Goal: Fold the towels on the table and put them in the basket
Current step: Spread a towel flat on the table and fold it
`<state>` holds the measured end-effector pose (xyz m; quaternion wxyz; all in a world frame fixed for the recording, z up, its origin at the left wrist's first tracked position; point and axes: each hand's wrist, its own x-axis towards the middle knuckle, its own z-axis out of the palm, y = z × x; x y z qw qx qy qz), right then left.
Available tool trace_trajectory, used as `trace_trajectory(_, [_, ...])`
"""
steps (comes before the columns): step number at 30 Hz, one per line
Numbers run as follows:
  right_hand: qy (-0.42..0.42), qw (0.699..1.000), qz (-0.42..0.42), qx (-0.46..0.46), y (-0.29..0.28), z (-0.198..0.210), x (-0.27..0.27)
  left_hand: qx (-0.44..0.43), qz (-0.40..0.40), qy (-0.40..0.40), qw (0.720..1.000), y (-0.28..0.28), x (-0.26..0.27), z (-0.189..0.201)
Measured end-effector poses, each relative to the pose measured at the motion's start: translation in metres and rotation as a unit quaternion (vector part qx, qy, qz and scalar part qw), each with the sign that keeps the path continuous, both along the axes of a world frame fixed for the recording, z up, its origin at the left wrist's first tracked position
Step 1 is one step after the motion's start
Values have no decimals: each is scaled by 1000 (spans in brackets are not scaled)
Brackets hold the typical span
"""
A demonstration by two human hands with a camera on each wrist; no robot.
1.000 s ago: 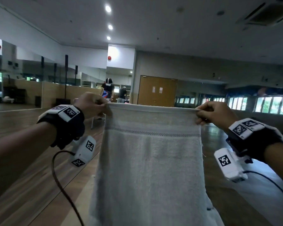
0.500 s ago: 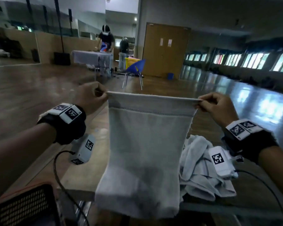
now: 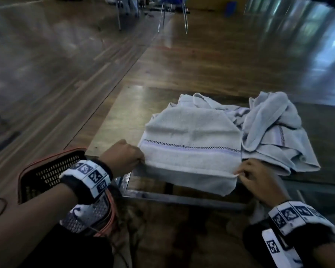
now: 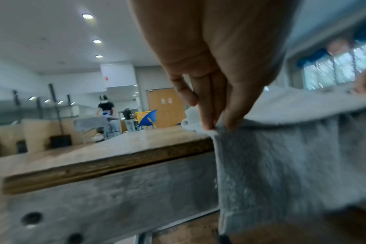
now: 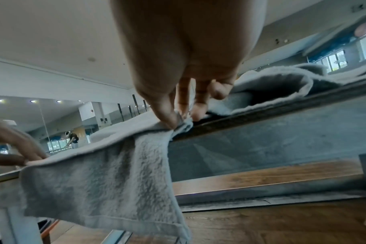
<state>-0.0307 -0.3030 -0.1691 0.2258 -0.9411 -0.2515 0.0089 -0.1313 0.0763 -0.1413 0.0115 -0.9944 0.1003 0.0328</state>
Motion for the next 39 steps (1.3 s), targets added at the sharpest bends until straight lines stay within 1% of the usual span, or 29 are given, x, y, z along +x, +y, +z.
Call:
trace_trajectory(3, [-26,999,-20,-14,8,-3,8,-37,25,4,999,4,16,2])
trace_trajectory(5, [-37,998,-37,-25,14,1,20,-46,38,7,998,4,27,5])
trace_trajectory(8, [-41,995,-67,-56,27,6,47,-50,62,21,997,1,49,6])
trace_trajectory(11, [-36,990,-98,-98,38,10,67,-28,79,26,996,-4,71,6])
trace_trajectory(14, [-34,985,-122,-119,46,13,72,-31,96,35,994,-8,85,4])
trace_trajectory(16, [-65,983,-134,-112,47,15,66,-43,101,36,993,-8,86,5])
trace_trajectory(18, [-114,982,-142,-58,44,19,59,-63,99,1,993,-3,82,11])
trace_trajectory(20, [-174,974,-147,22,37,25,50,-79,87,-82,990,6,73,19])
trace_trajectory(21, [-211,967,-136,53,32,28,45,-82,77,-130,985,12,67,23])
trace_trajectory(23, [-275,954,-91,70,23,32,33,-88,50,-201,974,22,53,29])
trace_trajectory(24, [-292,952,-65,67,20,32,26,-91,34,-216,972,26,46,30])
trace_trajectory(25, [-295,953,-40,62,19,31,18,-93,20,-214,972,29,39,30])
trace_trajectory(26, [-285,957,-16,55,19,28,10,-92,9,-192,977,31,32,27])
trace_trajectory(27, [-264,964,3,37,20,24,3,-84,-1,-150,985,31,26,22])
trace_trajectory(29, [-210,977,29,-41,23,14,-10,-55,-18,-45,997,27,18,10])
trace_trajectory(30, [-187,978,38,-79,25,9,-13,-51,-23,-7,998,25,16,4])
trace_trajectory(31, [-171,979,44,-101,25,5,-14,-61,-24,11,998,23,15,-2])
trace_trajectory(34, [-159,979,44,-117,26,4,-8,-87,-15,-2,996,23,18,-12])
trace_trajectory(39, [-124,986,27,-111,38,7,21,-69,21,-39,997,19,41,-20])
